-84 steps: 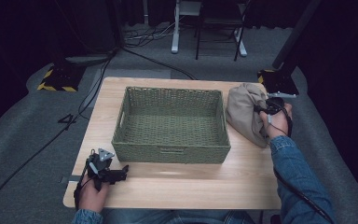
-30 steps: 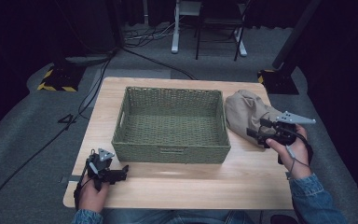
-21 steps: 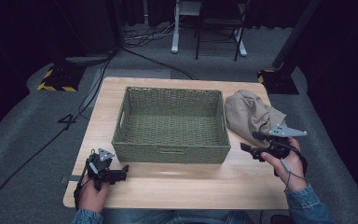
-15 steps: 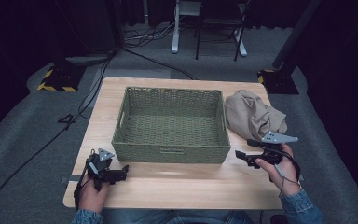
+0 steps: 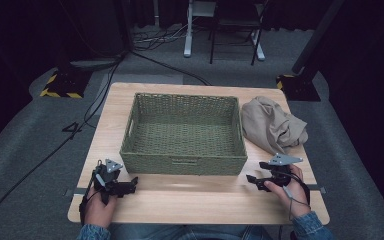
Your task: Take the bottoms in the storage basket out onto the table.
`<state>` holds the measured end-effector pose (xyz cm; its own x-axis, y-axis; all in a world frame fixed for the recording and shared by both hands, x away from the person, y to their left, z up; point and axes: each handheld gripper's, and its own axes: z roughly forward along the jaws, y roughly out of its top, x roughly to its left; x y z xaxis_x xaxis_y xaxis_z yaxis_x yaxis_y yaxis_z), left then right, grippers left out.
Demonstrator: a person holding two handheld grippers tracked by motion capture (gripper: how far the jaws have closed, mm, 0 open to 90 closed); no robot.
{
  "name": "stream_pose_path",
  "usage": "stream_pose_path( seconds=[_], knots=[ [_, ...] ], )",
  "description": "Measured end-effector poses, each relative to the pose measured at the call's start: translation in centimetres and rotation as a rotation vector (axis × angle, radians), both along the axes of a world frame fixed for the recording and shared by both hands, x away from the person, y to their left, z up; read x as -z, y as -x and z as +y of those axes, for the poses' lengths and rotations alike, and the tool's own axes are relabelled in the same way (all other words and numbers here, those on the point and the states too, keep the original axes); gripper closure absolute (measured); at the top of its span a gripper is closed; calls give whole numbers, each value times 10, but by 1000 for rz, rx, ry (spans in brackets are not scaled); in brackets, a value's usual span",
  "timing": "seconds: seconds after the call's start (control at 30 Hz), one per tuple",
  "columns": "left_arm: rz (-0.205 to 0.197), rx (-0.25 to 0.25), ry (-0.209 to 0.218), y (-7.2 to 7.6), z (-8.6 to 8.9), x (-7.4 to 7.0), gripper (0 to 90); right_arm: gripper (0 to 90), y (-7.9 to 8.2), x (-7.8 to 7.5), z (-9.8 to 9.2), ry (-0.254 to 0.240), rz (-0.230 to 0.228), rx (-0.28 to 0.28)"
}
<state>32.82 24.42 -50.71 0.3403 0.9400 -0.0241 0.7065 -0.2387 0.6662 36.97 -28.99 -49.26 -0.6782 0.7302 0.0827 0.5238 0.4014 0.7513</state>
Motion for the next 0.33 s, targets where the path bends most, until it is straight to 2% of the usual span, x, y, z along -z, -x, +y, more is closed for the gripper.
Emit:
stream_pose_path(
  seconds=[0.13,0.23,0.33],
  knots=[
    [1,0,0,0,0,0,0,163,2,8,6,52,19,-10],
    [0,1,0,0,0,0,0,156,4,11,11,87,-23,-14],
    [0,0,0,0,0,0,0,150,5,13,12,83,-36,-10]
  ],
)
